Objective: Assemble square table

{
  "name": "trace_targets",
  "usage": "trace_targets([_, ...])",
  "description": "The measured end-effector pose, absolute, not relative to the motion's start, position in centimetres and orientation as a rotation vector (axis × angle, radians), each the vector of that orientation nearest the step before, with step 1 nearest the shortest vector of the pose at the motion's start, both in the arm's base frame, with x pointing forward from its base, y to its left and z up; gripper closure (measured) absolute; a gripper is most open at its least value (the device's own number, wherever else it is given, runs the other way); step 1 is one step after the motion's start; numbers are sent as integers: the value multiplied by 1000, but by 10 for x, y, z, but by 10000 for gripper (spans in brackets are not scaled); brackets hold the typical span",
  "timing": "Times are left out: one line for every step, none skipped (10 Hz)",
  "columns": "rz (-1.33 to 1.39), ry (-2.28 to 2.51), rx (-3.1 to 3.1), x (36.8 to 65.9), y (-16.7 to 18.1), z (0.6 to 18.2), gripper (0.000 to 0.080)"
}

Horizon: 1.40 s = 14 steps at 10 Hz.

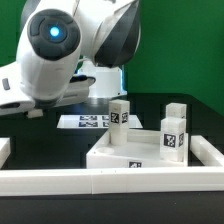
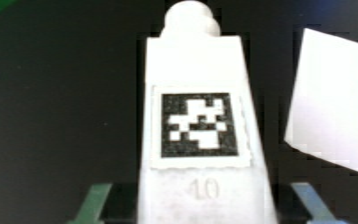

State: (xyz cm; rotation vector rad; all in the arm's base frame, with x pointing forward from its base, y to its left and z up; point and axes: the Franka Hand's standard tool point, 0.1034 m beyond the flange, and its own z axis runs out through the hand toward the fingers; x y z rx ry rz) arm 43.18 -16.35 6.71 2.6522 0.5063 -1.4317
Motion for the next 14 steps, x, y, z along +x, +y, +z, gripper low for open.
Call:
trace_targets([-1416,500,2655,444,-163,78,508])
trace_targets([-1393,490,2666,447,-168,81,508])
trace_targets([-1403,489,2664,444,-169,79,508])
trace_targets([-1330,509,2690,451,-171,76,508])
trace_targets([-1220,515,2744,457,-171,77,508])
trace_targets([-1159,496,2797,461,-168,79,508])
trace_targets([-1086,478,2845,471,-161,85,508])
trace_targets([-998,455,2887,482,-153,93,508])
trace_targets([-956,424,2909,489,-143,99,508])
trace_targets([-856,404,2962,501,-135,102,508])
trace_targets([-734,428,2980,512,-131,106,508])
trace_targets([-628,496,2964,518,-128,106,508])
trace_targets([-517,493,3001,517,-128,104,508])
trace_targets([-423,491,3014,518,-133,105,508])
